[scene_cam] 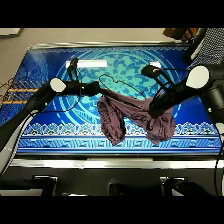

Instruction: Fold the clothes and pants, and hang the long-sleeved shirts on hangers.

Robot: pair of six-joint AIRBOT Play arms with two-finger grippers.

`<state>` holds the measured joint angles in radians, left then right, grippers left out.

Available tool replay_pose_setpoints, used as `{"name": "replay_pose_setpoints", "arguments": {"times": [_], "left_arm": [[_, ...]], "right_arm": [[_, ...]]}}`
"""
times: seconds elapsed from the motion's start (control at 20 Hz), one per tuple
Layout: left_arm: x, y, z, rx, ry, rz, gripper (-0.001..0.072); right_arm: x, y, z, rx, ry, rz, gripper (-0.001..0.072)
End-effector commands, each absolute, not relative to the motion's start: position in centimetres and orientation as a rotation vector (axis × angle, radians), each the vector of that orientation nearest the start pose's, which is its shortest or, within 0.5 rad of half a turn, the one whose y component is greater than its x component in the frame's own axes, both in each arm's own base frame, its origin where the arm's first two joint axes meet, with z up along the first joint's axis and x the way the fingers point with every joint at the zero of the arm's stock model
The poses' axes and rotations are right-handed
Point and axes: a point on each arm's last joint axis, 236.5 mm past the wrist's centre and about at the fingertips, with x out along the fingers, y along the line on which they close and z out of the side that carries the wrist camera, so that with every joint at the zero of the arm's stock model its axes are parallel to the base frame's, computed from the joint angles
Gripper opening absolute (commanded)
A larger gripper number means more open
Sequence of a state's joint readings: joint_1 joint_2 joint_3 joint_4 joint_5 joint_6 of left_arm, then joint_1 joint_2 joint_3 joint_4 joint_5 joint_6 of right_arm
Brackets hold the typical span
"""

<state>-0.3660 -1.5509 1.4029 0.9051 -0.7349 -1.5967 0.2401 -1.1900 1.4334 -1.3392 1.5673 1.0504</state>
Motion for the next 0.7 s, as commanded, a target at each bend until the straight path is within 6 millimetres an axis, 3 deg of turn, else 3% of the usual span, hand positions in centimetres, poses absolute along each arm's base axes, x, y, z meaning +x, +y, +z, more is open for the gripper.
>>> {"name": "replay_pose_setpoints", "arguments": {"times": [0.0,0.3,0.45,0.65], "left_arm": [[47.2,-27.6,5.8,-0.505,0.969,-0.501,0.0022],[47.8,-26.7,5.8,-0.507,0.96,-0.485,0.0022],[47.8,-26.7,5.8,-0.48,0.953,-0.496,0.0022],[47.9,-26.3,5.6,-0.438,0.943,-0.498,0.0022]], "right_arm": [[31.0,13.8,11.7,-0.419,1.218,0.758,0.0033],[31.7,15.2,11.5,-0.405,1.159,0.811,0.0033],[32.2,15.6,10.3,-0.391,1.17,0.817,0.0033],[32.3,17.9,8.6,-0.478,1.168,0.869,0.0033]]}}
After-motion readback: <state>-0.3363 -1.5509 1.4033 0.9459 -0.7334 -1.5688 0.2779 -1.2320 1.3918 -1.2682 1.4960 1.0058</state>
